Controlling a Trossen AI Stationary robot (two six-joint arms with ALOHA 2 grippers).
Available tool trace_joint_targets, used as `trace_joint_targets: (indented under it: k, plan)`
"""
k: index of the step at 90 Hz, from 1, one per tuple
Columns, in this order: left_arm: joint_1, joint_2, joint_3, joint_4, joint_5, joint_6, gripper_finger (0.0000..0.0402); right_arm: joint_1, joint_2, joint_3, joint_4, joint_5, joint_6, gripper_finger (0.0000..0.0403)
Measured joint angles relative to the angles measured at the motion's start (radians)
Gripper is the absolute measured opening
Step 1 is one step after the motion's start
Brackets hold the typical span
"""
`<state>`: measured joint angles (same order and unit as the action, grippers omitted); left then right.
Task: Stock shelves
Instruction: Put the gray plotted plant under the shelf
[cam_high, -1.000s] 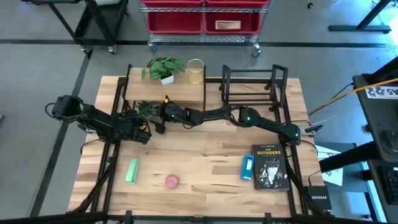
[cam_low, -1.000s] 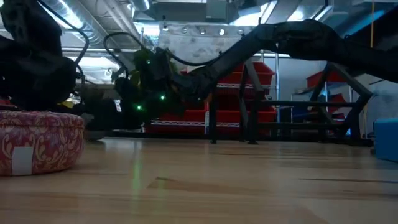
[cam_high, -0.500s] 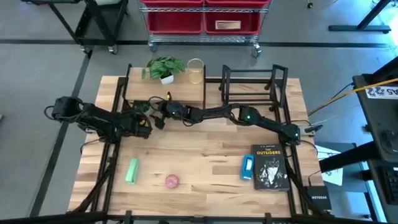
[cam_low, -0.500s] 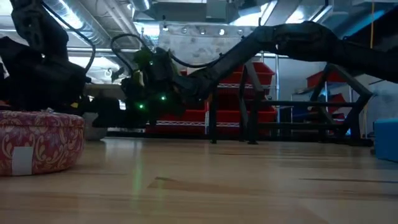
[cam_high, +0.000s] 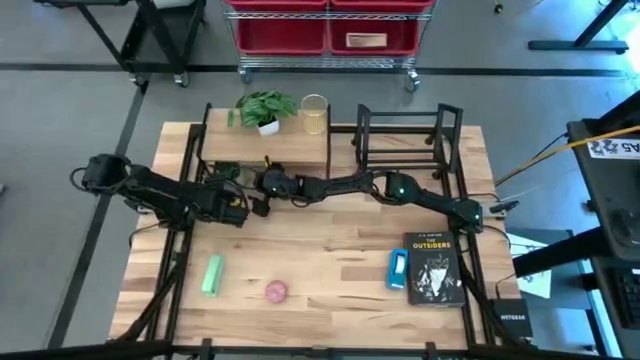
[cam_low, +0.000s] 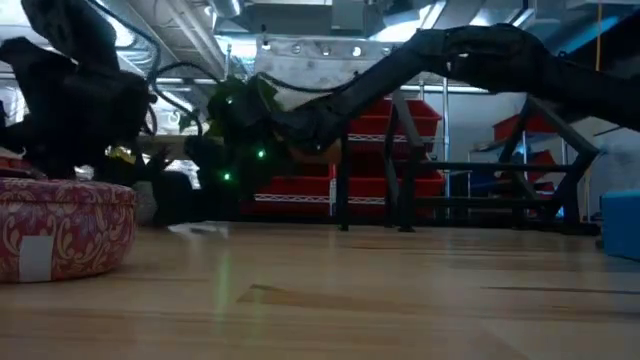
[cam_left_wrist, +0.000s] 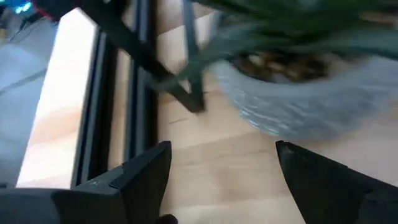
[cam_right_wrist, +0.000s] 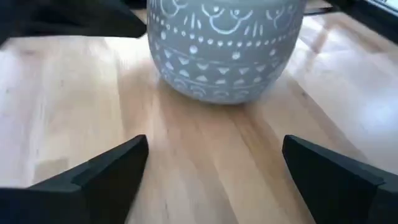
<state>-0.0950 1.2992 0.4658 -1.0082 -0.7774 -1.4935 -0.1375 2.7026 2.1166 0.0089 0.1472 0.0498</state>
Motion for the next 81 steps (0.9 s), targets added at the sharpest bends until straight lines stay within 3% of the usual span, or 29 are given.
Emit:
trace_joint_targets:
  k: [21, 44, 65, 81]
  plan:
    - [-0.104, -0.005, 0.008, 0.151, -0.001, -0.134, 0.028, 0.027, -0.039, -0.001, -0.16, -0.088, -0.067, 0.0283]
    - [-0.169, 0.021, -0.024, 0.195, -0.215, -0.41, 0.0274, 0.055, -0.105, -0.001, -0.436, -0.105, -0.165, 0.0214]
    - [-0.119, 0.097, -0.084, 0.381, -0.247, -0.384, 0.0234, 0.063, -0.151, -0.001, -0.759, -0.219, -0.196, 0.0163]
    - [-0.072, 0.164, -0.108, 0.479, -0.261, -0.366, 0.0219, 0.084, -0.167, -0.002, -0.892, -0.237, -0.202, 0.0145]
